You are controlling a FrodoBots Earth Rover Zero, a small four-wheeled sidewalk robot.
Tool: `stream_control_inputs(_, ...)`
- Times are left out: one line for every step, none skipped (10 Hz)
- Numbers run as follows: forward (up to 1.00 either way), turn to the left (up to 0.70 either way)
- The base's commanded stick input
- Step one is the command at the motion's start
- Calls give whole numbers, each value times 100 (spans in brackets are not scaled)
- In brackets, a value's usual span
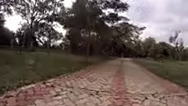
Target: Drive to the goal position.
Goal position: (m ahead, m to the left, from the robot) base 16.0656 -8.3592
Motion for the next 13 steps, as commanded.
stream_control_inputs(70,1)
stream_control_inputs(70,1)
stream_control_inputs(70,0)
stream_control_inputs(70,-5)
stream_control_inputs(70,-11)
stream_control_inputs(70,-23)
stream_control_inputs(70,-34)
stream_control_inputs(70,-34)
stream_control_inputs(70,-34)
stream_control_inputs(70,-34)
stream_control_inputs(70,-34)
stream_control_inputs(70,-34)
stream_control_inputs(70,-34)
